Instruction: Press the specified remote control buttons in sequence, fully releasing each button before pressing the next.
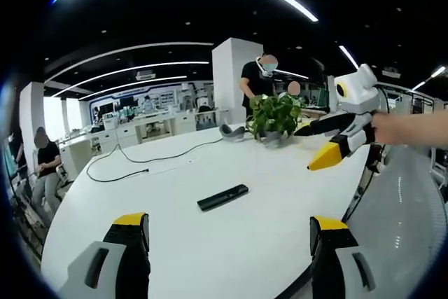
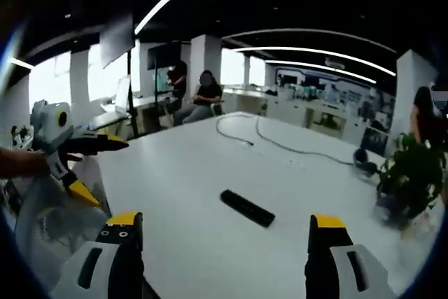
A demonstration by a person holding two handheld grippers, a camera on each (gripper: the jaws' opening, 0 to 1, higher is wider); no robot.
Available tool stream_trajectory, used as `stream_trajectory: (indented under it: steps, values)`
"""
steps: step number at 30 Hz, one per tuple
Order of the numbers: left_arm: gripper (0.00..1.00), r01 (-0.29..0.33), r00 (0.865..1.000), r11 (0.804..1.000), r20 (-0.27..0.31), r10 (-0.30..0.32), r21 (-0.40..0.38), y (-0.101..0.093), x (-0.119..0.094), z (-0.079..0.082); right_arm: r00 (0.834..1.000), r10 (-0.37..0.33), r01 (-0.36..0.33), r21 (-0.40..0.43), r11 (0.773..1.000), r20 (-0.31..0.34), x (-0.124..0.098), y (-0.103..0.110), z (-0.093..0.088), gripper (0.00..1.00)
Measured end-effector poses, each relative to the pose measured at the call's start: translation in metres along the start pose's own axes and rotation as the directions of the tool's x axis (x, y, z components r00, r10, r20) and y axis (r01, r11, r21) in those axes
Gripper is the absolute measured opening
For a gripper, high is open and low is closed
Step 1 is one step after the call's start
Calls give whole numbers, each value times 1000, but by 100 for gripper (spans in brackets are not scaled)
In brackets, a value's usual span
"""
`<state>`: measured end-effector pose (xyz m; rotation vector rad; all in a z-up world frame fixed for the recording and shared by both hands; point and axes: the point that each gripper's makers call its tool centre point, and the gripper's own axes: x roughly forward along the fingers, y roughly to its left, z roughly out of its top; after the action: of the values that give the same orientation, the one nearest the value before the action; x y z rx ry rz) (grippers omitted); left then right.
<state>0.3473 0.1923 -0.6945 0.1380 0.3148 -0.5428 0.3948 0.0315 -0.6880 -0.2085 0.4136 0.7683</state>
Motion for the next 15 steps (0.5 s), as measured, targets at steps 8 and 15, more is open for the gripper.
stream_trajectory:
  steps: [8, 15]
  values:
    - [100, 13, 1000, 1000, 3, -13, 8, -3, 0, 0, 1000, -22, 22, 7, 1000, 14, -15, 8, -11, 96]
    - [100, 17, 1000, 1000, 6, -17, 6, -4, 1, 1, 999, -40, 40, -14, 999, -10, -21, 11, -26, 96]
